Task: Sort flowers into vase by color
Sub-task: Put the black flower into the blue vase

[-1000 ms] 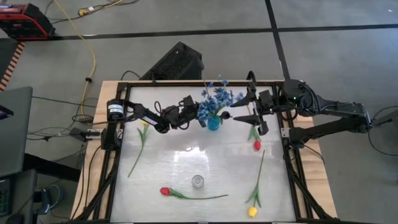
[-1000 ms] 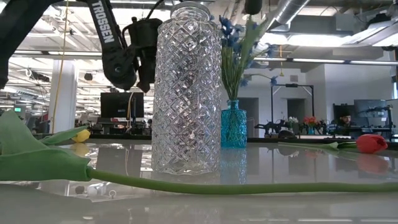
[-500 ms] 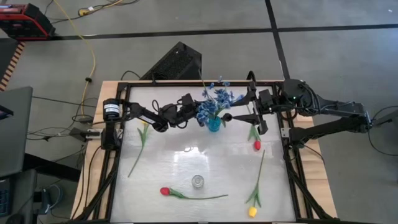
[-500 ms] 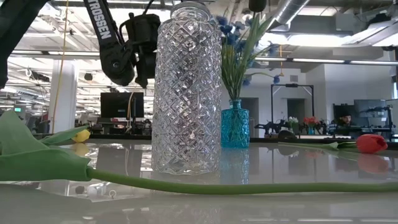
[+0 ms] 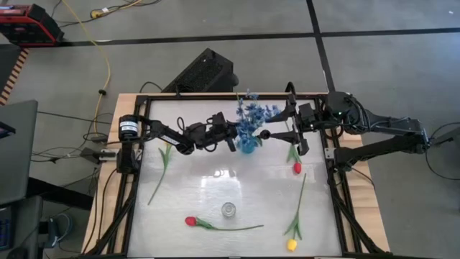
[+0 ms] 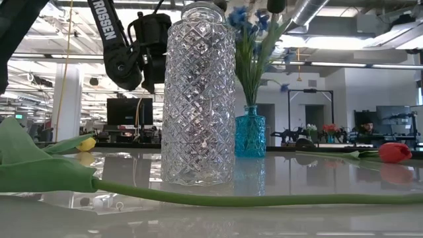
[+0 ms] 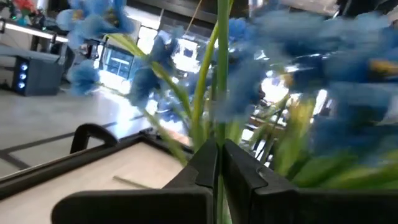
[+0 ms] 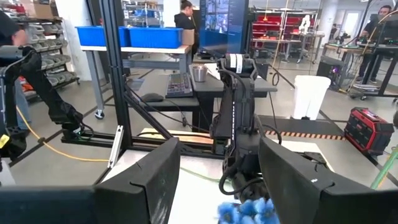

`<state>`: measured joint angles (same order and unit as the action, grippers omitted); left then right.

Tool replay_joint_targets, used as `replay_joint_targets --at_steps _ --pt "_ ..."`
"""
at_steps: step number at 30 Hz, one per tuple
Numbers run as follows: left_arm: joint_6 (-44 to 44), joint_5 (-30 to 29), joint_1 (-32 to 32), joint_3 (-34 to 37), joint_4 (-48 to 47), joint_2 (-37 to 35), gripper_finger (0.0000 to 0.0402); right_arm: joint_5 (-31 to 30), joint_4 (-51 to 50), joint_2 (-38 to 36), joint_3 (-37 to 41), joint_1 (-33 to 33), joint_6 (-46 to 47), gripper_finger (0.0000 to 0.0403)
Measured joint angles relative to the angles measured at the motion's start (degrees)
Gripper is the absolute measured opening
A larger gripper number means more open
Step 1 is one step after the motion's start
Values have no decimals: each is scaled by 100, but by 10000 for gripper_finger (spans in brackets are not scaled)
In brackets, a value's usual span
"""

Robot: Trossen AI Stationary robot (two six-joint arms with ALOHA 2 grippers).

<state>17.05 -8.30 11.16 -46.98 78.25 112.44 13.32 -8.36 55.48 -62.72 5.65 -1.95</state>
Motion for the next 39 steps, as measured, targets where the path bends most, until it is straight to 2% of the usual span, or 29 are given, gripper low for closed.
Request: replay_joint_targets --at_steps 4,9,17,32,39 --pt "-145 -126 -14 0 -294 5 0 0 -4 0 0 0 37 243" --pt "-429 -249 -27 0 -187 7 0 0 -2 0 0 0 41 243" --pt "-898 -109 -33 0 -495 9 0 0 -3 0 0 0 42 243" --pt "-887 -91 -32 0 -1231 9 0 0 24 0 0 0 41 243" --pt "-888 220 -29 0 -1433 11 0 0 24 0 0 0 61 243"
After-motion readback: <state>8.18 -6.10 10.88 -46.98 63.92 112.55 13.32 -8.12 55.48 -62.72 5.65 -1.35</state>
